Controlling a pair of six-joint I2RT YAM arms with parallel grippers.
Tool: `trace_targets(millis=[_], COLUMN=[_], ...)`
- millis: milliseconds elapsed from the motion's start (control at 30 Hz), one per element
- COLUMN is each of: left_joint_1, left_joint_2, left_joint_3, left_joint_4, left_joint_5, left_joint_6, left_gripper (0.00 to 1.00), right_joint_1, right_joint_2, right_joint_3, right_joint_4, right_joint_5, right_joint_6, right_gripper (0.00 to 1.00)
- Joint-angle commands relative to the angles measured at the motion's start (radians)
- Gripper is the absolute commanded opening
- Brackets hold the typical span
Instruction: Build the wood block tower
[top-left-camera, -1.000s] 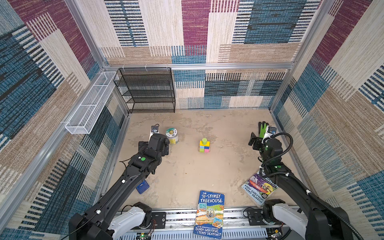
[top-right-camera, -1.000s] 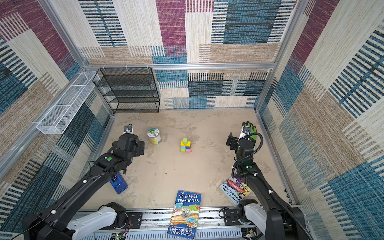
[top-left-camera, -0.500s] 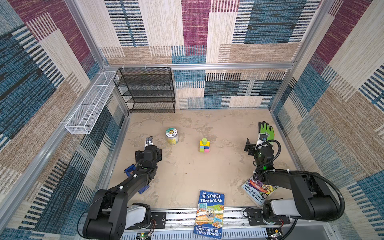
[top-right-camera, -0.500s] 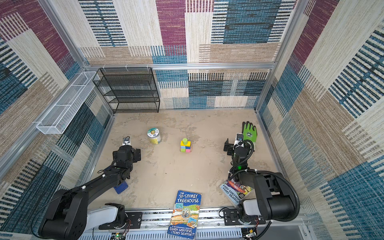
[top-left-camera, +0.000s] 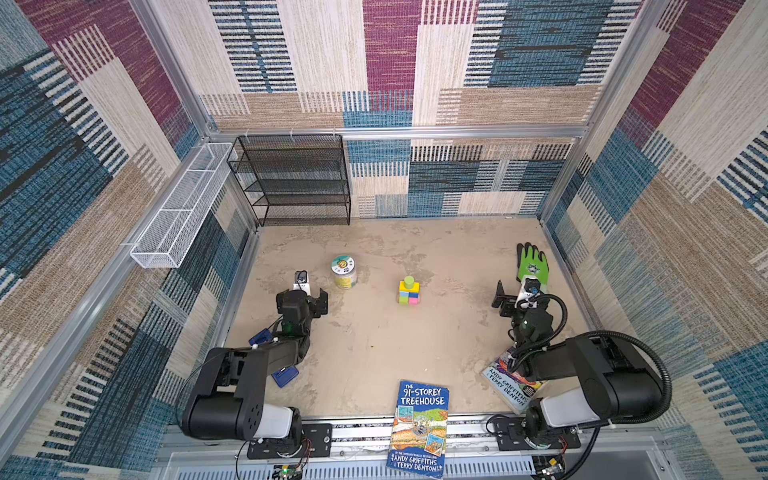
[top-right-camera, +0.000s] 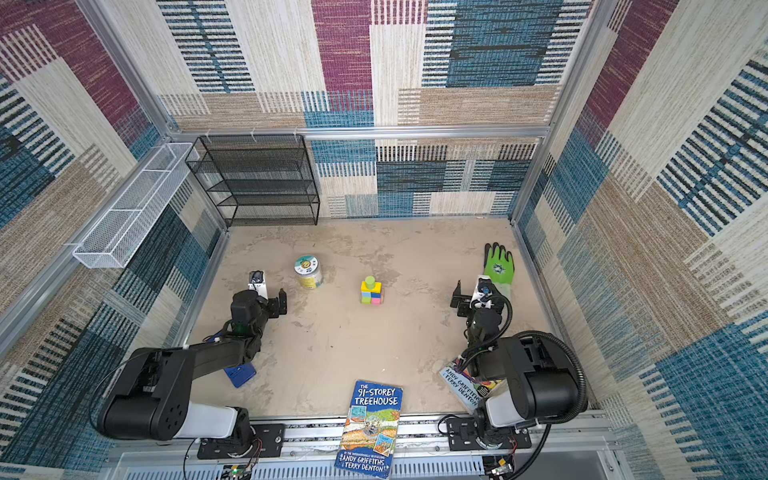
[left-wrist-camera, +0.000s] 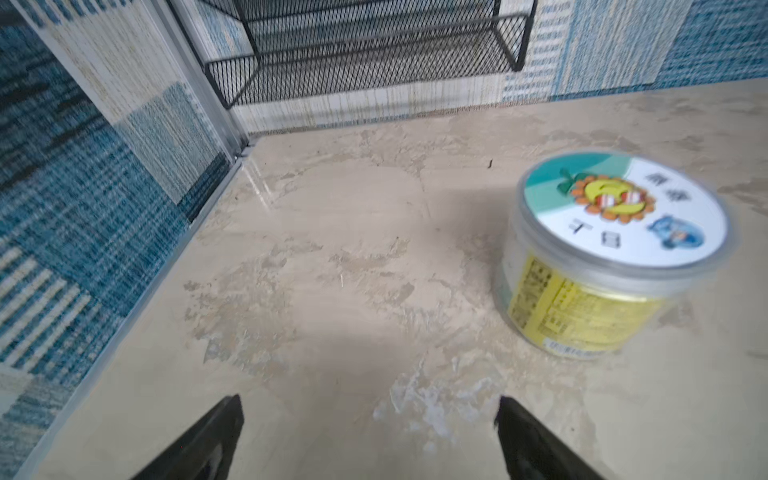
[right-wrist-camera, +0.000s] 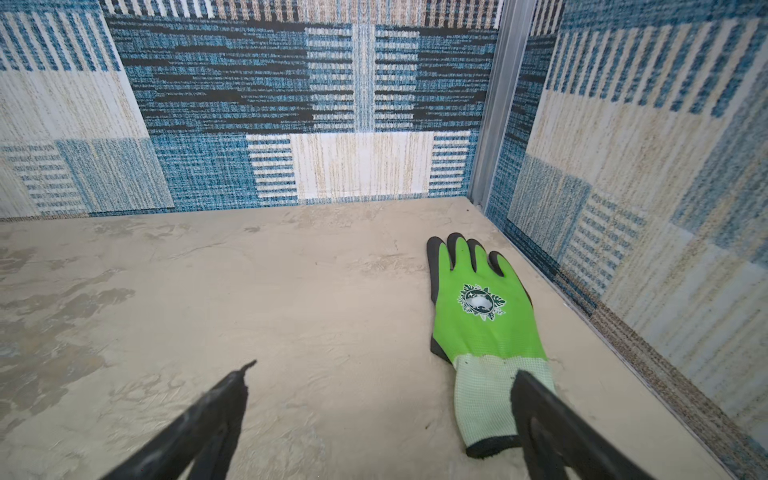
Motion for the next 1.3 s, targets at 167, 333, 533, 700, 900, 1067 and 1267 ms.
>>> trace_targets(millis=[167, 333, 533, 700, 900, 1067, 1267], left_joint_1=[0.028, 0.061, 0.084, 0.084, 0.084, 0.084, 0.084], left_joint_2=[0.054, 0.058, 0.061, 0.060, 0.061, 0.061, 0.061], left_joint_3=[0.010, 0.058, 0.075, 0.075, 0.075, 0.075, 0.075], left_joint_4=[0.153, 0.063, 0.032, 0.033, 0.033, 0.033, 0.033], left_joint_5=[0.105, 0.142, 0.159, 0.160, 0.159, 0.159, 0.159], left_joint_6=[0.008, -0.023, -0.049, -0.048, -0.049, -0.048, -0.049], left_gripper=[1.00, 1.00, 1.00, 1.00, 1.00, 1.00, 1.00], right_joint_1=[-0.030, -0.039, -0.040, -0.039, -0.039, -0.039, -0.040], right_joint_2=[0.064, 0.064, 0.064, 0.065, 0.065, 0.067, 0.067], right_joint_3=[0.046, 0.057, 0.054, 0.054, 0.054, 0.058, 0.059], right_joint_4=[0.057, 0.030, 0.042, 0.041, 0.041, 0.035, 0.034], right_joint_5=[-0.064, -0.061, -0.060, -0.060, -0.060, -0.061, -0.061], right_joint_6=[0.034, 0.045, 0.044, 0.043, 0.042, 0.043, 0.043], right_gripper=[0.99, 0.99, 0.99, 0.99, 0.99, 0.99, 0.99])
